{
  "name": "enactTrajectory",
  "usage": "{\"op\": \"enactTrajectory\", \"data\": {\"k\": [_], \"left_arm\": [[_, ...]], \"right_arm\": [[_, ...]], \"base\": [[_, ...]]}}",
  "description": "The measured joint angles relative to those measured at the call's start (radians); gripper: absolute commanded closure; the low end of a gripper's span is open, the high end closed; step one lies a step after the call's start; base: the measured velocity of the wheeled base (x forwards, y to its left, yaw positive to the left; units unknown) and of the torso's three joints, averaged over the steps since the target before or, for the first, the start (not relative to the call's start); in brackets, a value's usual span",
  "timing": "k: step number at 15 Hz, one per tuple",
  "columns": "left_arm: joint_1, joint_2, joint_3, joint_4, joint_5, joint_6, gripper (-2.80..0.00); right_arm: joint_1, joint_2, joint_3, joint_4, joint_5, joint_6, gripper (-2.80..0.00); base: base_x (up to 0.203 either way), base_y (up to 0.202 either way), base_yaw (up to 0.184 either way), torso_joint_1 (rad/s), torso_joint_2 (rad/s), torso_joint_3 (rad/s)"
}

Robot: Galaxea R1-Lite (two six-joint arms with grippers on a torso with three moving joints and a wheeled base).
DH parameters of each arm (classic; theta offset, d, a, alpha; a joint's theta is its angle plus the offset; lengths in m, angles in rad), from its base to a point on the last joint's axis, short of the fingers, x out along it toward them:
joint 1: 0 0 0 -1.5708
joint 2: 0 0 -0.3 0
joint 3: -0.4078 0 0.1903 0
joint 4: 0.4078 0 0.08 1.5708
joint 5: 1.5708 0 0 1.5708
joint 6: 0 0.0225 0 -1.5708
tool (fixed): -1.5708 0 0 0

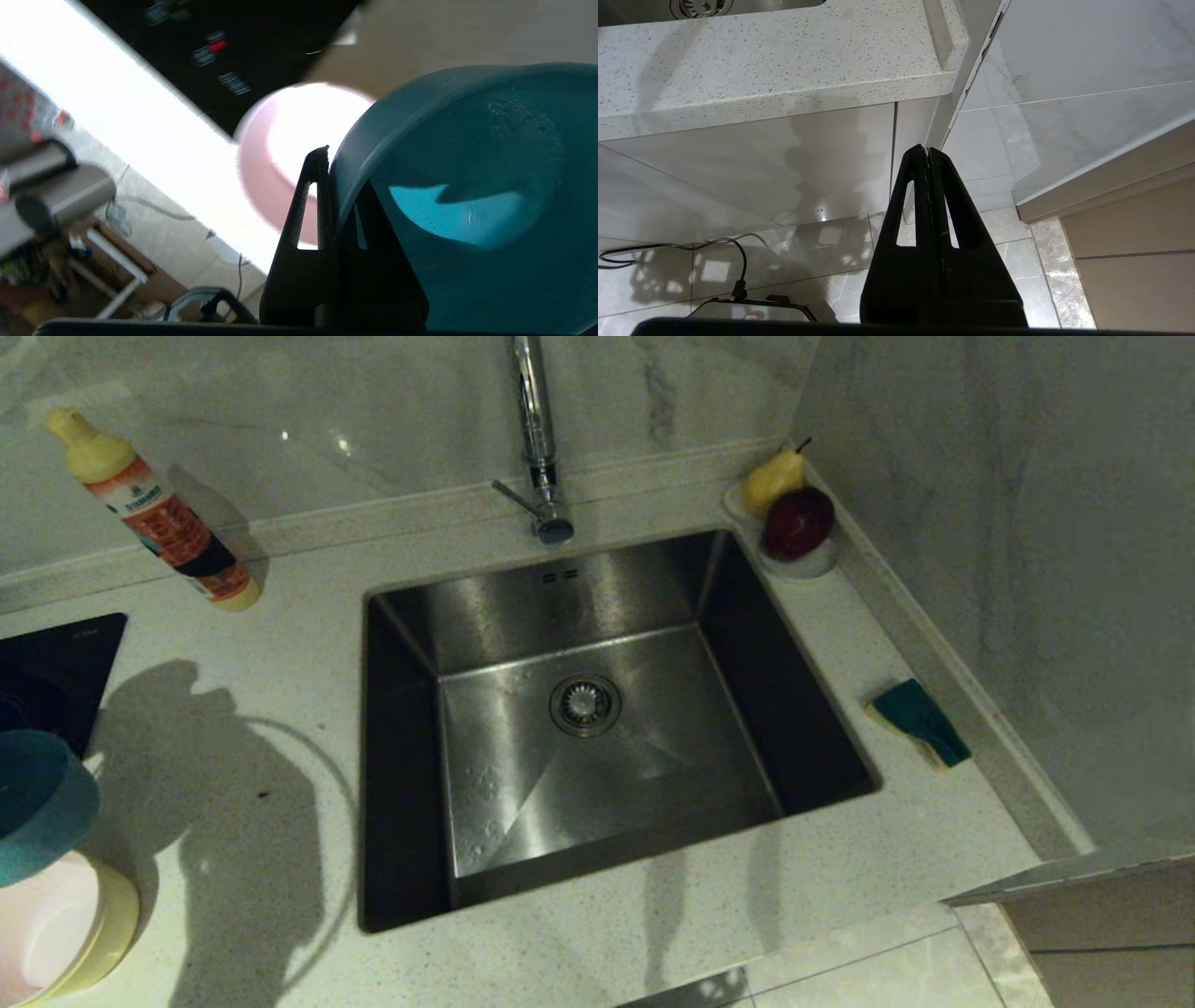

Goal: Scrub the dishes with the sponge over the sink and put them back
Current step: Place the bowl on the bowl

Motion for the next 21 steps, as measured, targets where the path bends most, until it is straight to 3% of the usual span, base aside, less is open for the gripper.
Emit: {"op": "enactTrajectory", "data": {"k": [5, 10, 16, 21], "left_arm": [[0.087, -0.008, 0.084, -0.008, 0.0, 0.004, 0.0], [0.093, -0.011, 0.176, -0.026, -0.002, 0.005, 0.0], [0.106, 0.001, 0.256, -0.166, 0.005, 0.006, 0.0], [0.115, 0.014, 0.283, -0.174, -0.006, 0.013, 0.0]], "right_arm": [[0.001, 0.0, 0.0, 0.0, 0.0, 0.0, 0.0], [0.001, 0.0, 0.0, 0.0, 0.0, 0.0, 0.0], [0.001, 0.0, 0.0, 0.0, 0.0, 0.0, 0.0], [0.001, 0.0, 0.0, 0.0, 0.0, 0.0, 0.0]], "base": [[0.0, 0.0, 0.0, 0.0, 0.0, 0.0], [0.0, 0.0, 0.0, 0.0, 0.0, 0.0], [0.0, 0.0, 0.0, 0.0, 0.0, 0.0], [0.0, 0.0, 0.0, 0.0, 0.0, 0.0]]}}
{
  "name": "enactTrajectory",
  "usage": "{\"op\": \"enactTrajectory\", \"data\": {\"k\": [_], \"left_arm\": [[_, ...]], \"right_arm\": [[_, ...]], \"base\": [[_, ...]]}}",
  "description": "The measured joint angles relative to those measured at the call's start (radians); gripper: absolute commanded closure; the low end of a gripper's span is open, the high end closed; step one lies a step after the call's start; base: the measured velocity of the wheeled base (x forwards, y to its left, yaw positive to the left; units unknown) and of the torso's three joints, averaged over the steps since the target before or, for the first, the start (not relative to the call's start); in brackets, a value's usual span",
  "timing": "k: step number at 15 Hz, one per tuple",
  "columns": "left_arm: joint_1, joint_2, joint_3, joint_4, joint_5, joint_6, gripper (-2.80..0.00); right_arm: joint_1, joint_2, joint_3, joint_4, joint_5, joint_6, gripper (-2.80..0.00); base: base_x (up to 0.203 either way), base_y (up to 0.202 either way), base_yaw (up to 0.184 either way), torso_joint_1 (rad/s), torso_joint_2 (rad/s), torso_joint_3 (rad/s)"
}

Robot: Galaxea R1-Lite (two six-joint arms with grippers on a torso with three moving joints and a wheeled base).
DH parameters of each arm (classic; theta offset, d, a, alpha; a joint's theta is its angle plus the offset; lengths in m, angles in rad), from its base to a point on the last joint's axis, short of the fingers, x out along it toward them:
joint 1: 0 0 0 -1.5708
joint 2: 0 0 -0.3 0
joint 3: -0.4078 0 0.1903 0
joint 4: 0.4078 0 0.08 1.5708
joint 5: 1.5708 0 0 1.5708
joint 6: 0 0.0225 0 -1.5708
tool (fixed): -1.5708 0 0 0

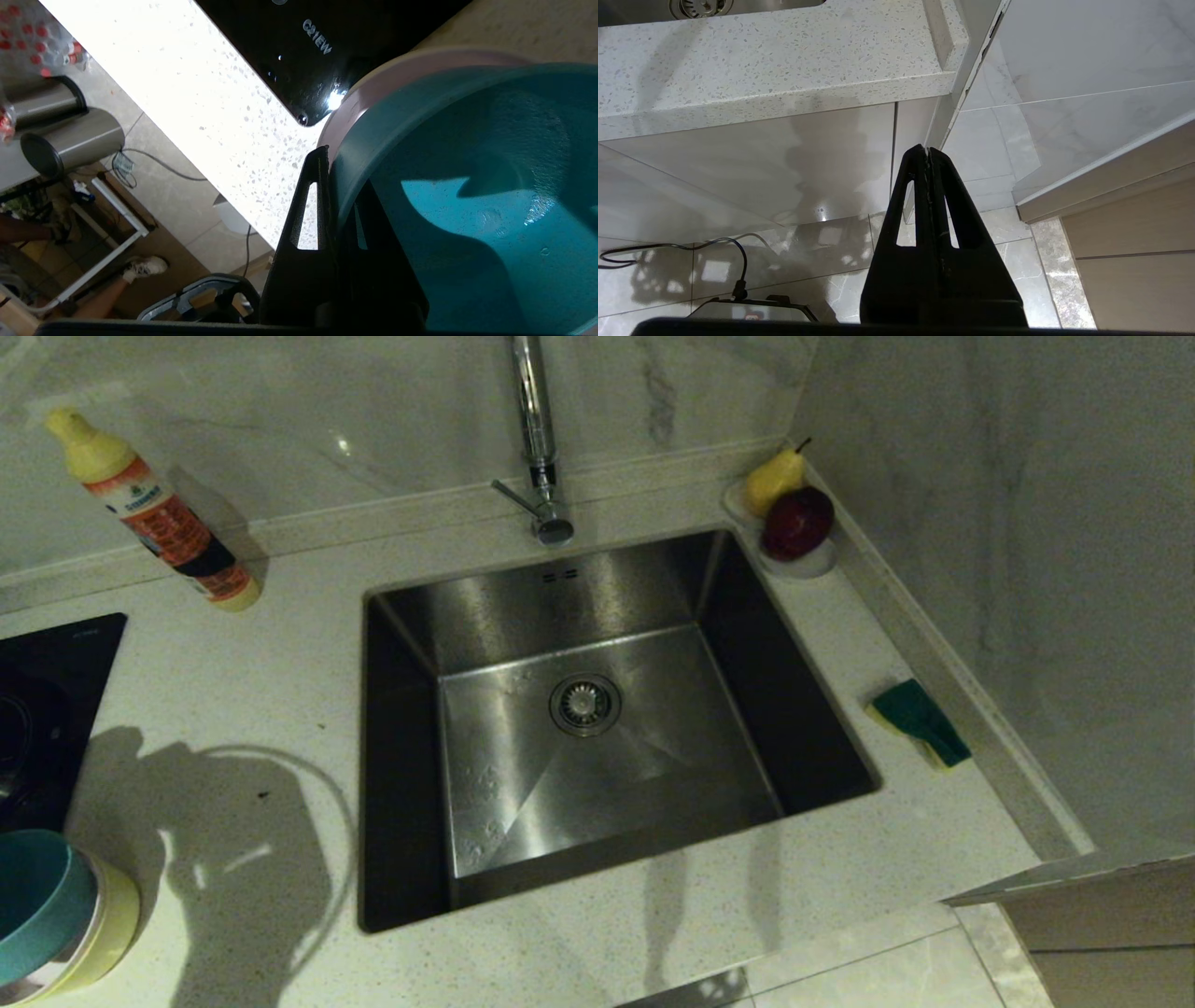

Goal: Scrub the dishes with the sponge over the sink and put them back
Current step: Place the bowl on the bowl

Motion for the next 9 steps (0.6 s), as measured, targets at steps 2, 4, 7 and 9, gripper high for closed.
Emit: {"op": "enactTrajectory", "data": {"k": [2, 4, 7, 9], "left_arm": [[0.0, 0.004, 0.004, -0.001, -0.007, 0.0, 0.0], [0.0, 0.008, 0.005, -0.001, -0.026, 0.0, 0.0], [0.0, 0.014, 0.004, -0.005, -0.029, 0.003, -2.8], [0.0, 0.016, 0.005, -0.025, -0.033, 0.002, -2.8]], "right_arm": [[0.0, 0.0, 0.0, 0.0, 0.0, 0.0, 0.0], [-0.001, 0.0, 0.0, 0.0, 0.0, 0.0, 0.0], [-0.001, 0.0, 0.0, 0.0, 0.0, 0.0, 0.0], [0.0, 0.0, 0.0, 0.0, 0.0, 0.0, 0.0]], "base": [[0.0, 0.0, 0.0, 0.0, 0.0, 0.0], [0.0, 0.0, 0.0, 0.0, 0.0, 0.0], [0.0, 0.0, 0.0, 0.0, 0.0, 0.0], [0.0, 0.0, 0.0, 0.0, 0.0, 0.0]]}}
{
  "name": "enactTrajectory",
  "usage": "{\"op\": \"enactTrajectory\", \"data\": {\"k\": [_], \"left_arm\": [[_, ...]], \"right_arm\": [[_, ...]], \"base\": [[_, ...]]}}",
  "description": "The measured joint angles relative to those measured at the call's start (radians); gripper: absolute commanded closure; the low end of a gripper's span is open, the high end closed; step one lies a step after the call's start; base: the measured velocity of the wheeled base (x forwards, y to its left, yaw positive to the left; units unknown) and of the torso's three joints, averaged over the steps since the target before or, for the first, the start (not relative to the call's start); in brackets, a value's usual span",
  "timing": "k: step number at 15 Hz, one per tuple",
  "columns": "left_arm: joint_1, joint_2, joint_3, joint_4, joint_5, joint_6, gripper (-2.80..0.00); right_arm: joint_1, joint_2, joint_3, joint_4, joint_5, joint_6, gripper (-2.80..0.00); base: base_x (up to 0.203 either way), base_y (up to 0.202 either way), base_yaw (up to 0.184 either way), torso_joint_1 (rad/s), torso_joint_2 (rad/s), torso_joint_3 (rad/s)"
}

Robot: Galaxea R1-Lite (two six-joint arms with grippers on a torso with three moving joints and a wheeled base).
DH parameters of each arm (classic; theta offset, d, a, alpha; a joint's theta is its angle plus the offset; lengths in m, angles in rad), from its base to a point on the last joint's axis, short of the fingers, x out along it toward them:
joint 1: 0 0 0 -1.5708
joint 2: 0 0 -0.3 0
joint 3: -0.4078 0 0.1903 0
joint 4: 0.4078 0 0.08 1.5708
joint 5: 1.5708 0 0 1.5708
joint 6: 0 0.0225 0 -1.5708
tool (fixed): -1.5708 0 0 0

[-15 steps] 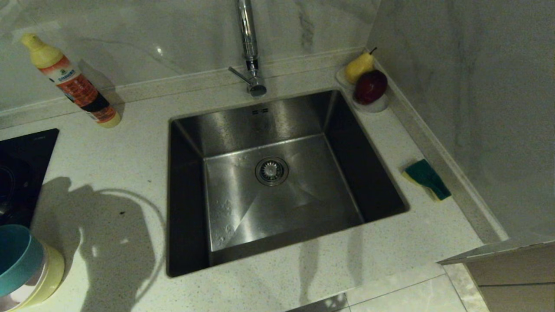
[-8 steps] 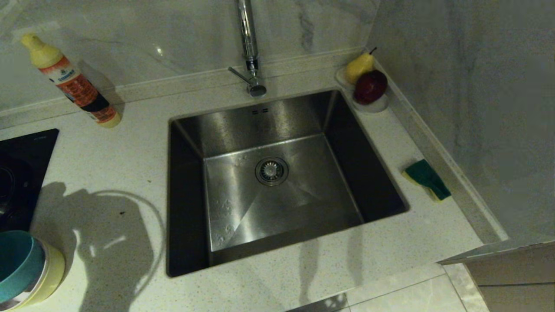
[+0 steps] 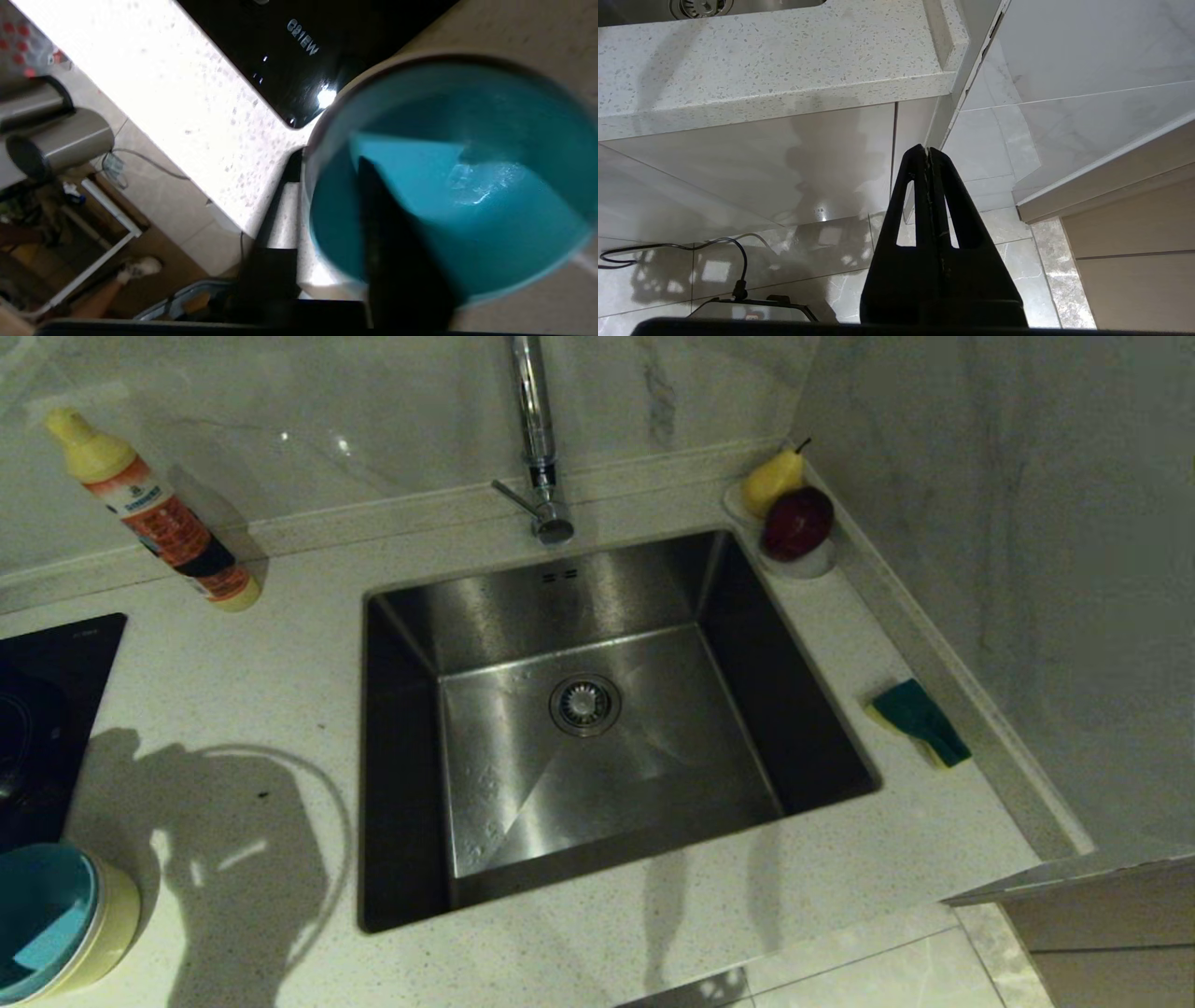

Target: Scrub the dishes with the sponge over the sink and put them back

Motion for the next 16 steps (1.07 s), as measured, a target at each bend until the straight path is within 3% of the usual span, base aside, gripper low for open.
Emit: {"op": "enactTrajectory", "data": {"k": [8, 9, 12, 16], "left_arm": [[0.0, -0.056, -0.09, 0.021, -0.084, -0.002, -2.8], [-0.001, -0.067, -0.117, 0.025, -0.087, 0.015, 0.0], [-0.003, -0.1, -0.184, 0.035, -0.179, 0.108, 0.0], [-0.005, -0.156, -0.276, 0.024, -0.378, 0.2, 0.0]], "right_arm": [[-0.001, 0.0, 0.0, 0.0, 0.0, 0.0, 0.0], [0.0, 0.0, 0.0, 0.0, -0.001, 0.0, 0.0], [0.0, 0.0, 0.0, 0.0, 0.0, 0.0, 0.0], [0.0, 0.0, 0.0, 0.0, 0.0, 0.0, 0.0]], "base": [[0.0, 0.0, 0.0, 0.0, 0.0, 0.0], [0.0, 0.0, 0.0, 0.0, 0.0, 0.0], [0.0, 0.0, 0.0, 0.0, 0.0, 0.0], [0.0, 0.0, 0.0, 0.0, 0.0, 0.0]]}}
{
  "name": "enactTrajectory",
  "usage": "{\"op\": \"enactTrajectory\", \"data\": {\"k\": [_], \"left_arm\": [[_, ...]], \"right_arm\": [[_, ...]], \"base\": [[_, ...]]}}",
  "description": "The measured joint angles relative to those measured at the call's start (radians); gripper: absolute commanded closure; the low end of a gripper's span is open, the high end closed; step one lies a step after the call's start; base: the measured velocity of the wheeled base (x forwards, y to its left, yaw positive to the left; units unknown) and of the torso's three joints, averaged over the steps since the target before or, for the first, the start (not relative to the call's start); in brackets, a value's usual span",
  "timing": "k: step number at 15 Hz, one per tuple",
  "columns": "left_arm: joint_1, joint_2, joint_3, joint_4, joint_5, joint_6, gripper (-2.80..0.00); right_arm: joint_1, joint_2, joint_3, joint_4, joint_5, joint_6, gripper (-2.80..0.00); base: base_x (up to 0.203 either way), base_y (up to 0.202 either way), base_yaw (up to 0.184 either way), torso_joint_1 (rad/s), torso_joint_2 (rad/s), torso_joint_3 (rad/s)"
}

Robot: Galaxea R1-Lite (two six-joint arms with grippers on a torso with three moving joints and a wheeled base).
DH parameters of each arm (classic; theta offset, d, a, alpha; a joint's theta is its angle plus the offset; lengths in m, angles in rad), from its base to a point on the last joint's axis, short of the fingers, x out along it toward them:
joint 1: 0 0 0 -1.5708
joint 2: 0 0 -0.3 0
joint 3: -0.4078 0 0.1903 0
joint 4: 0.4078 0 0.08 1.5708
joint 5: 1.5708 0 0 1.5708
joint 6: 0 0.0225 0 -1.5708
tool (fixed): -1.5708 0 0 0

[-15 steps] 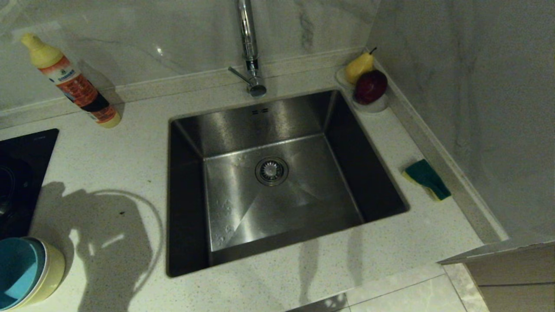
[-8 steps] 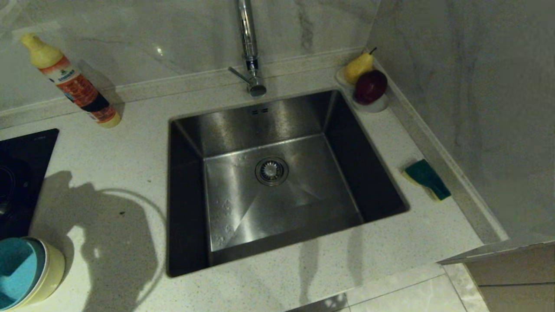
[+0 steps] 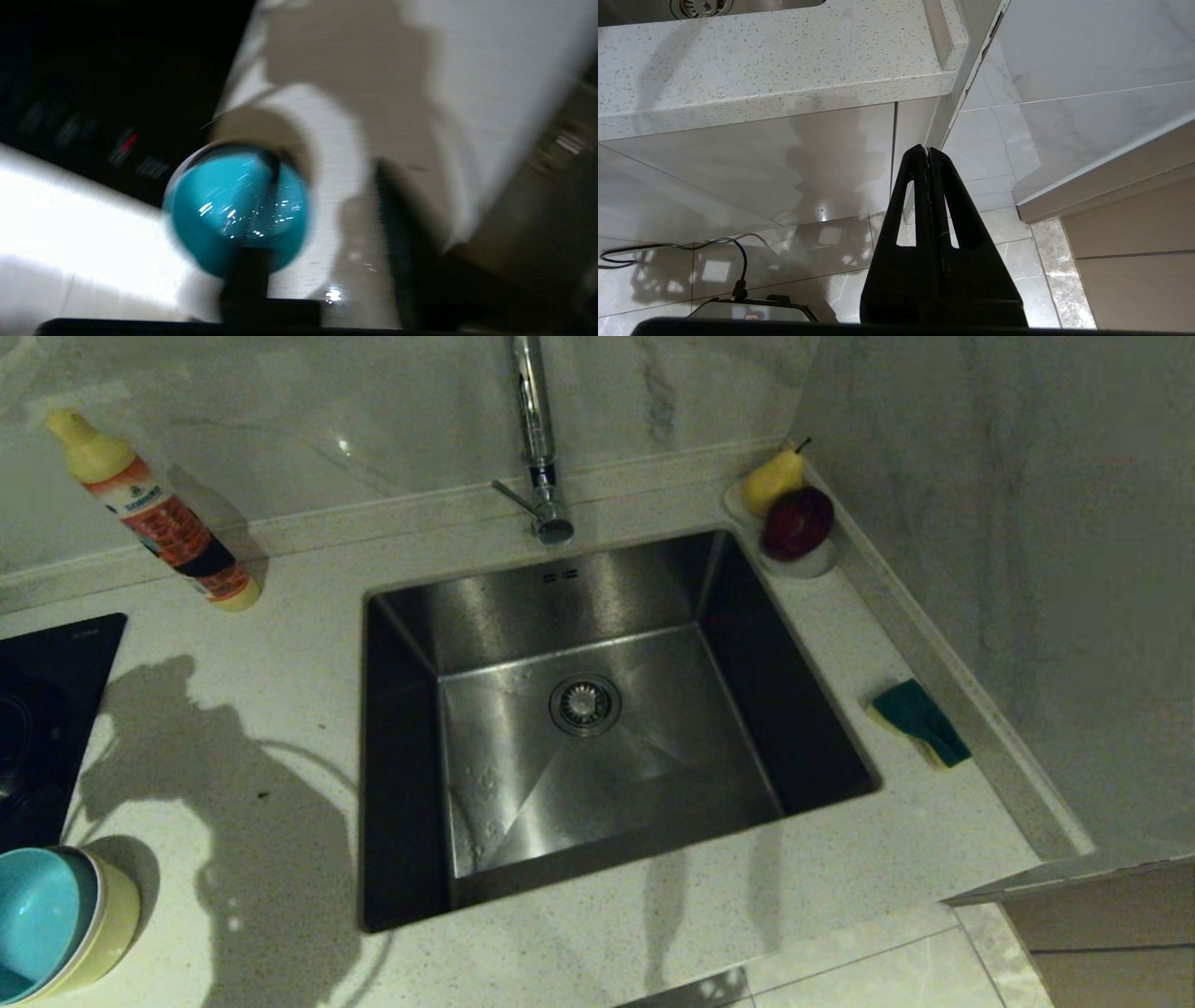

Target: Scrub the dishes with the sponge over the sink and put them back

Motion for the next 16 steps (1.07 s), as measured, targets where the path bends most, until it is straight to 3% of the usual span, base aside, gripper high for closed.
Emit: {"op": "enactTrajectory", "data": {"k": [4, 6, 9, 14, 16], "left_arm": [[-0.023, -0.033, -0.02, 0.006, -0.236, 0.195, 0.0], [-0.059, -0.047, -0.002, 0.005, -0.3, 0.29, 0.0], [-0.077, -0.075, 0.026, -0.002, -0.269, 0.336, 0.0], [-0.079, -0.186, 0.086, -0.003, -0.204, 0.318, 0.0], [-0.116, -0.237, 0.091, -0.009, -0.139, 0.317, 0.0]], "right_arm": [[0.0, 0.0, 0.0, 0.0, 0.0, 0.0, 0.0], [0.0, 0.0, 0.0, 0.0, 0.0, 0.0, 0.0], [-0.001, 0.0, 0.0, 0.0, 0.0, 0.0, 0.0], [0.0, 0.0, 0.0, 0.0, 0.0, 0.0, 0.0], [0.0, 0.0, 0.0, 0.0, 0.0, 0.0, 0.0]], "base": [[0.0, 0.0, 0.0, 0.0, 0.0, 0.0], [0.0, 0.0, 0.0, 0.0, 0.0, 0.0], [0.0, 0.0, 0.0, 0.0, 0.0, 0.0], [0.0, 0.0, 0.0, 0.0, 0.0, 0.0], [0.0, 0.0, 0.0, 0.0, 0.0, 0.0]]}}
